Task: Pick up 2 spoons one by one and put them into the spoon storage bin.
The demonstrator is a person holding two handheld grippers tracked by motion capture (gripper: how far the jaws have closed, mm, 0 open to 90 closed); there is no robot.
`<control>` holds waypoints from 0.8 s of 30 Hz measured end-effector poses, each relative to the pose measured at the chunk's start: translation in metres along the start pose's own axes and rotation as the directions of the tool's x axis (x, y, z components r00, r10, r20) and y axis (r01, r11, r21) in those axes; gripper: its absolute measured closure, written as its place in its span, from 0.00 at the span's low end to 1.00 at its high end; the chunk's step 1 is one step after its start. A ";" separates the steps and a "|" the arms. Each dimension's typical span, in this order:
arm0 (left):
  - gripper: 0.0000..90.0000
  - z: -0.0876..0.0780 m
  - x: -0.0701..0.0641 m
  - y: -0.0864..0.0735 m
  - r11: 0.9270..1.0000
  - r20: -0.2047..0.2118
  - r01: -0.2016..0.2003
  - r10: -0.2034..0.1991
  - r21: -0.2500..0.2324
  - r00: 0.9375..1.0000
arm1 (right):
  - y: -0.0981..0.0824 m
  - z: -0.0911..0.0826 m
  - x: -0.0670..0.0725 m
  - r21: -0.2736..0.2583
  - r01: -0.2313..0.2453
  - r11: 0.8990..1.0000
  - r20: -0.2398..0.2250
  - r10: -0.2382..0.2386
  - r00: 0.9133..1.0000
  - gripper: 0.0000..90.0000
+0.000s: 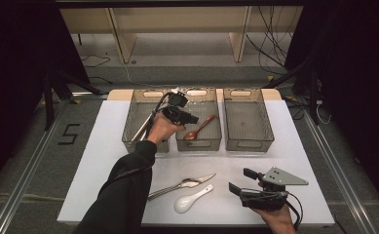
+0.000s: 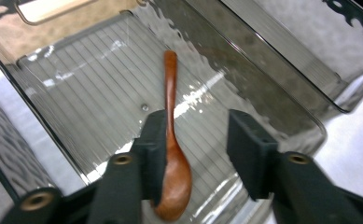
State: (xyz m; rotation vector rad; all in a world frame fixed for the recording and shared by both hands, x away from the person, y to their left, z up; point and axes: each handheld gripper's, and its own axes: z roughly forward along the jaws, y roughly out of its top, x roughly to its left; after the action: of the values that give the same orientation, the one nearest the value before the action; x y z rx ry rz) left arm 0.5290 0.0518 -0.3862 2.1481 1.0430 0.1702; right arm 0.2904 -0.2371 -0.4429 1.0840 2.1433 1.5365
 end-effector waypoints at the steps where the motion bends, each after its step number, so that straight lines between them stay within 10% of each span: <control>1: 0.56 -0.002 0.000 0.000 1.000 -0.002 -0.001 0.001 0.001 1.000 | 0.000 0.000 0.000 0.000 0.001 1.000 0.000 -0.001 1.000 0.26; 24: 0.28 -0.057 -0.034 -0.059 0.997 0.047 -0.075 0.075 -0.007 0.996 | 0.000 0.001 0.001 0.003 -0.001 1.000 0.001 0.001 1.000 0.26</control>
State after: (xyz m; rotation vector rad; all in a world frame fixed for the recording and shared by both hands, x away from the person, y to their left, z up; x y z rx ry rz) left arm 0.4460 0.0827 -0.3773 2.1770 0.9349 0.1571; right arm 0.2901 -0.2356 -0.4426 1.0863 2.1448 1.5332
